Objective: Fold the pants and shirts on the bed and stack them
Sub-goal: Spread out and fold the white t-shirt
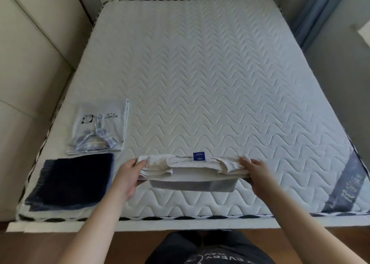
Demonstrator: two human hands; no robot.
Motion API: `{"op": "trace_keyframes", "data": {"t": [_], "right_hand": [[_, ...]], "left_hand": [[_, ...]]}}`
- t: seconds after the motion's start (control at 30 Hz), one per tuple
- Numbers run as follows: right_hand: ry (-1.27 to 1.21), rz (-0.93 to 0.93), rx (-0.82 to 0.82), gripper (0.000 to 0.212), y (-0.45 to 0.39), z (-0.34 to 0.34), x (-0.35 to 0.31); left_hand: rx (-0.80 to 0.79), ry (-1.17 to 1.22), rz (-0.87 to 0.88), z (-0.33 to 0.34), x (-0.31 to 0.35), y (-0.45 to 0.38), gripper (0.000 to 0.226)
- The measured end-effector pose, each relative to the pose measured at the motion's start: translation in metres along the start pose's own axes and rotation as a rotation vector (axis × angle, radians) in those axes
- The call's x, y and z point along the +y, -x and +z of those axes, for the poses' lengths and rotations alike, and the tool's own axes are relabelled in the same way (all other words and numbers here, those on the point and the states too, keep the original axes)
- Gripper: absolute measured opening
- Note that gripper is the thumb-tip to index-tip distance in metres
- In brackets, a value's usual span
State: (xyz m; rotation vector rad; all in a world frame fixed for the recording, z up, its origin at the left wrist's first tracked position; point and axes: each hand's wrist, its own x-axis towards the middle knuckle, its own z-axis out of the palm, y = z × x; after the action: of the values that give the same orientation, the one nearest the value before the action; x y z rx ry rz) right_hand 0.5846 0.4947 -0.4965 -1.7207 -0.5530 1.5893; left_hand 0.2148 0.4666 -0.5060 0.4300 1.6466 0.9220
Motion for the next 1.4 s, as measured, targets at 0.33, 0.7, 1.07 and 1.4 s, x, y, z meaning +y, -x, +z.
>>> {"op": "trace_keyframes", "data": {"t": [0.33, 0.7, 1.07, 1.4], "right_hand": [[-0.01, -0.049, -0.127, 0.019, 0.072, 0.027, 0.0], [0.077, -0.096, -0.265, 0.025, 0.133, 0.064, 0.024], [0.133, -0.091, -0.286, 0.019, 0.183, 0.169, 0.073], [0.039, -0.113, -0.148, 0.014, 0.186, 0.3, 0.085]], "left_hand": [[0.118, 0.165, 0.045, -0.052, -0.012, 0.089, 0.013], [0.278, 0.268, 0.03, -0.12, -0.047, 0.185, 0.009], [0.282, 0.337, 0.022, -0.249, -0.062, 0.19, 0.015], [0.169, 0.337, 0.048, -0.358, 0.014, 0.13, 0.013]]}}
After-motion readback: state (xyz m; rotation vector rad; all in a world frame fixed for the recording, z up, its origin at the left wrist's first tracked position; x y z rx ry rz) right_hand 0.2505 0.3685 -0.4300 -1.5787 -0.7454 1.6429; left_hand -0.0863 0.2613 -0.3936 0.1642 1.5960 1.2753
